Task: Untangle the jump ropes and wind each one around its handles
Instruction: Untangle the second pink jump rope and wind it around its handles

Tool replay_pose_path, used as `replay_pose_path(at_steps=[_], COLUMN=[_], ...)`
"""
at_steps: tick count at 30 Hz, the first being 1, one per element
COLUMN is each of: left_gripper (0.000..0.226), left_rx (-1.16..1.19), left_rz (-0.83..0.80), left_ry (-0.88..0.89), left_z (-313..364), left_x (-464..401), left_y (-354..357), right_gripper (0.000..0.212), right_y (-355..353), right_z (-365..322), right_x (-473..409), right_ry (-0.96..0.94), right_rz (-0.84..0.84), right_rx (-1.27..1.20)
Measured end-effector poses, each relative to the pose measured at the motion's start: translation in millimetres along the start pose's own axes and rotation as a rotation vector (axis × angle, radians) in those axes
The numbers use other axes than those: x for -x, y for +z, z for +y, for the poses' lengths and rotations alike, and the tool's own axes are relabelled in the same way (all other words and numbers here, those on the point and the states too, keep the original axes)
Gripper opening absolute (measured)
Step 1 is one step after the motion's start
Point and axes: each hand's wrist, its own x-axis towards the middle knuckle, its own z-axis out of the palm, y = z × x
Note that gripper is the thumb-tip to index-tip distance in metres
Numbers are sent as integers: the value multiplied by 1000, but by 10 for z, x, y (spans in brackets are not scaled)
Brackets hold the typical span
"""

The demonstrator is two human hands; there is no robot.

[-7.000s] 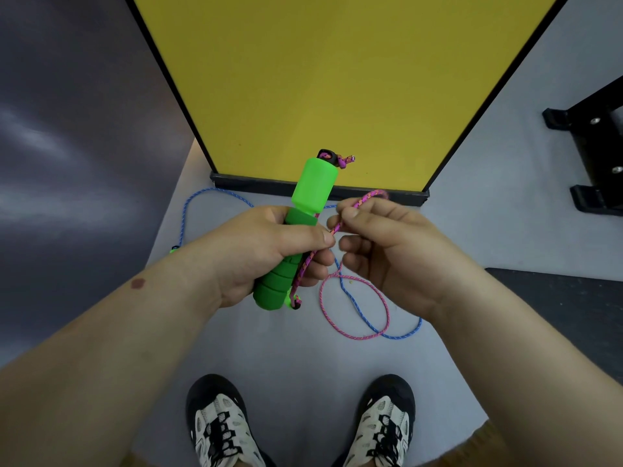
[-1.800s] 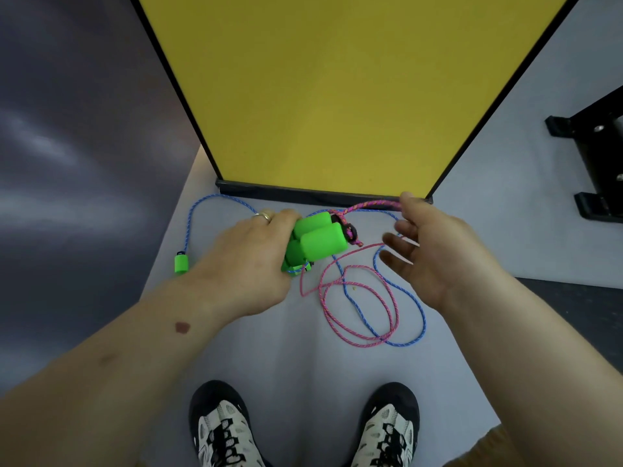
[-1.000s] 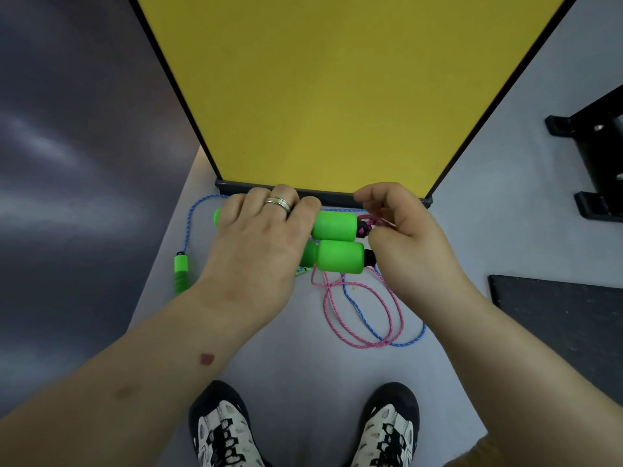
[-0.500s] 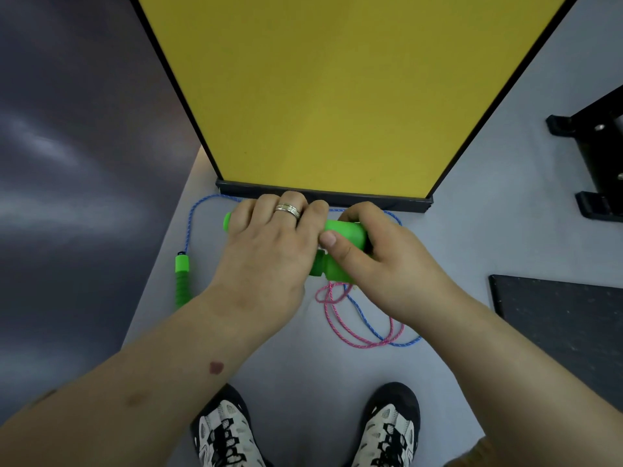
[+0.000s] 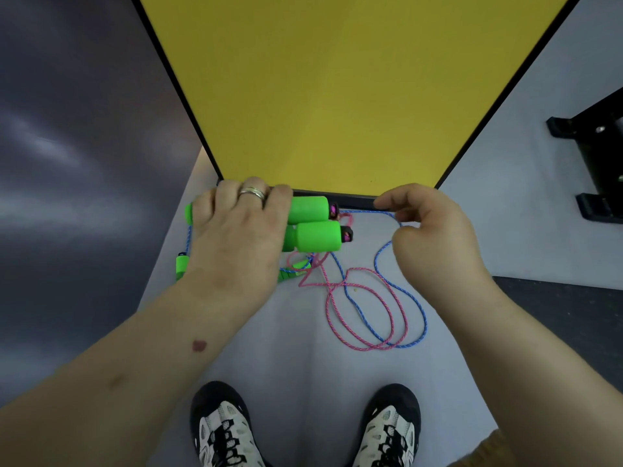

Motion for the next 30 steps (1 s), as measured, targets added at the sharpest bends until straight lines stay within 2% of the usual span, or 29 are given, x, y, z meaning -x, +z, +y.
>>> replay_pose_path(at_steps=[2,5,9,12,15,21,25,30], left_gripper=[62,70,67,72,72,56,56,55], left_rx=[-9,-2,9,2,27,77,75,46], left_rz=[28,23,27,18,12,45,44,40], left_ry=[2,80,167,163,127,117,106,93], left_z=[-25,77,196,217,166,106,133,179], left_x=[-15,9,85,99,69,11,22,57], left_y=[18,-14,-39,-46,-42,1,9,-29], right_gripper=[55,42,34,19,10,8,7,19], right_y=[9,99,185,222,178,140,161,229], right_z=[-15,-70,-63,-44,-57,-53,-92,-161], right_x=[11,107,189,189,139,121,171,234], right_ry=[10,-85,-153,-132,-102,-95,-79,17], right_rz=[-17,-124,-372,-346,-308,-327,-338,-269], right_rx=[-85,-232,-165,-79,-161,-205,-264,-357])
